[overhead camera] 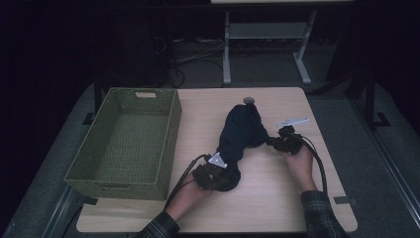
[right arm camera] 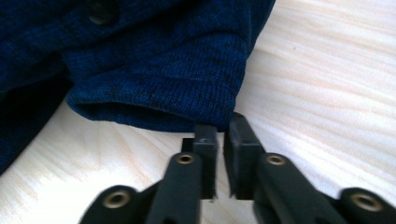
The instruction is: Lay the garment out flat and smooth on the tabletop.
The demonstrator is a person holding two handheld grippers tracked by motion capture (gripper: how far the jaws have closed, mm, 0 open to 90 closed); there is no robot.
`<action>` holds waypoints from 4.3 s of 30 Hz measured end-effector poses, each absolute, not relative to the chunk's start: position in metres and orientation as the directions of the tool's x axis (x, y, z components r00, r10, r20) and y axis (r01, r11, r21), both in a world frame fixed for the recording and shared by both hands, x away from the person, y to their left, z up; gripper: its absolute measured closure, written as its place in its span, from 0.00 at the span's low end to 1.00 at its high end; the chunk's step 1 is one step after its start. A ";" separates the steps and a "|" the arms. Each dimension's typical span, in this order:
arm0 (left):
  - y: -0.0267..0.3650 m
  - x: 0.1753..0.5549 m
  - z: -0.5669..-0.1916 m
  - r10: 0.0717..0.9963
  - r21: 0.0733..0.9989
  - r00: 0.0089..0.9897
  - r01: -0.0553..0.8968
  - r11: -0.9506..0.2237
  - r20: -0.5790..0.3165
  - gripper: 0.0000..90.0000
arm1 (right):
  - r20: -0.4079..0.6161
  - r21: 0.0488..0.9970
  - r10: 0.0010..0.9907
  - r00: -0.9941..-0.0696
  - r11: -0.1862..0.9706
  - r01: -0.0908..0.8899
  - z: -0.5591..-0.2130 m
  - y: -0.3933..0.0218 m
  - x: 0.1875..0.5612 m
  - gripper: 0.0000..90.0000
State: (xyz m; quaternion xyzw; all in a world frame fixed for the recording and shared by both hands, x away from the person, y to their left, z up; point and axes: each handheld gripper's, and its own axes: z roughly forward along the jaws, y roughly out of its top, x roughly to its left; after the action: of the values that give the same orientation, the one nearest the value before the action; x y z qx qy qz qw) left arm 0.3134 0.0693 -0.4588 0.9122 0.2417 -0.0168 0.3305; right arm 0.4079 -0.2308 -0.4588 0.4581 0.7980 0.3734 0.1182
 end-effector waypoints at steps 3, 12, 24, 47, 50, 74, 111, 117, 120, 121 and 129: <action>0.069 0.313 -0.459 0.430 0.595 0.883 0.452 -0.665 -0.190 0.99 | 0.155 0.709 0.822 -0.548 0.294 0.641 -0.455 -0.231 0.407 0.96; 0.069 0.313 -0.459 0.433 0.596 0.882 0.453 -0.663 -0.188 0.99 | 0.118 0.736 0.832 -0.543 0.294 0.610 -0.421 -0.244 0.402 0.97; 0.069 0.313 -0.458 0.433 0.593 0.882 0.452 -0.666 -0.186 0.99 | 0.017 0.755 0.852 -0.523 0.332 0.566 -0.366 -0.245 0.410 0.98; 0.065 0.312 -0.454 0.431 0.585 0.888 0.438 -0.682 -0.163 0.92 | 0.027 0.778 0.852 -0.523 0.311 0.546 -0.374 -0.238 0.405 0.73; 0.066 0.310 -0.447 0.427 0.601 0.891 0.428 -0.675 -0.155 0.84 | 0.060 0.785 0.829 -0.556 0.305 0.539 -0.377 -0.242 0.386 0.87; 0.081 0.382 -0.385 0.637 0.737 0.770 0.456 -0.499 -0.045 1.00 | 0.114 0.724 0.717 -0.687 0.414 0.552 -0.433 -0.194 0.360 1.00; 0.062 0.410 -0.451 0.641 0.530 0.766 0.524 -0.666 0.048 1.00 | 0.054 0.658 0.785 -0.617 0.436 0.614 -0.466 -0.221 0.368 1.00; 0.066 0.392 -0.451 0.620 0.534 0.783 0.499 -0.682 0.060 1.00 | 0.020 0.647 0.802 -0.597 0.445 0.619 -0.464 -0.235 0.363 1.00; 0.070 0.389 -0.453 0.630 0.556 0.776 0.507 -0.659 0.039 1.00 | 0.043 0.650 0.800 -0.598 0.432 0.625 -0.463 -0.236 0.358 1.00; 0.072 0.388 -0.453 0.628 0.557 0.777 0.509 -0.656 0.030 1.00 | 0.064 0.666 0.795 -0.603 0.416 0.619 -0.461 -0.237 0.356 1.00; 0.075 0.387 -0.454 0.627 0.573 0.778 0.500 -0.650 0.033 1.00 | 0.125 0.725 0.736 -0.665 0.390 0.568 -0.440 -0.236 0.322 0.83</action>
State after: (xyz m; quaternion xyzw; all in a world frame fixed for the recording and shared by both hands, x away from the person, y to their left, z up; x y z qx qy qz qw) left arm 0.3865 0.0746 -0.4541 0.9009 0.3128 0.1147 0.2783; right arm 0.3222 -0.2357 -0.4403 0.3945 0.8264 0.3866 0.1092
